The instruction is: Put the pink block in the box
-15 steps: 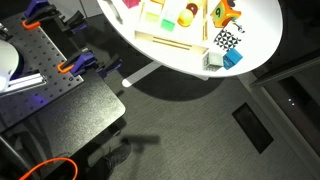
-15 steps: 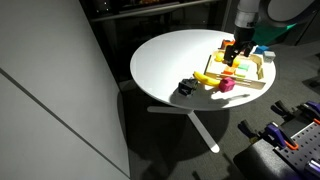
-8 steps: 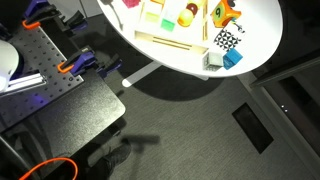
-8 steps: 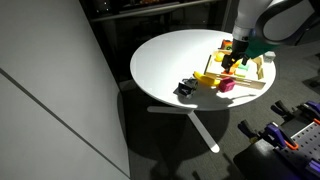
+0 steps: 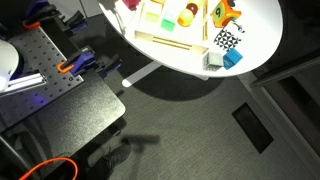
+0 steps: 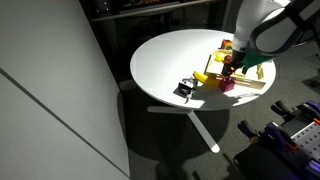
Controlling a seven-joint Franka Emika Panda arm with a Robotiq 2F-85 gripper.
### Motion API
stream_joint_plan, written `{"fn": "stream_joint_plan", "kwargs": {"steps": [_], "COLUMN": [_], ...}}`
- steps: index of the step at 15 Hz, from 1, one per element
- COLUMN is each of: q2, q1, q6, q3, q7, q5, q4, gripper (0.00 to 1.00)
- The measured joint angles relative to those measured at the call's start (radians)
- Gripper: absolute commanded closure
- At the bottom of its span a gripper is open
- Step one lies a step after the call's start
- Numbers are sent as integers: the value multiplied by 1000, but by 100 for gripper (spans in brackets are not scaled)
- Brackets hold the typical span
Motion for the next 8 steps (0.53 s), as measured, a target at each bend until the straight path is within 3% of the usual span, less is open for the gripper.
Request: {"fn": "stream_joint_plan", "kwargs": {"steps": [8], "q2": [104], "q1": [61], "q6": [5], "q3": [-56], "q7": [1], "q5": [2], "q4": [76], "gripper": [0]}}
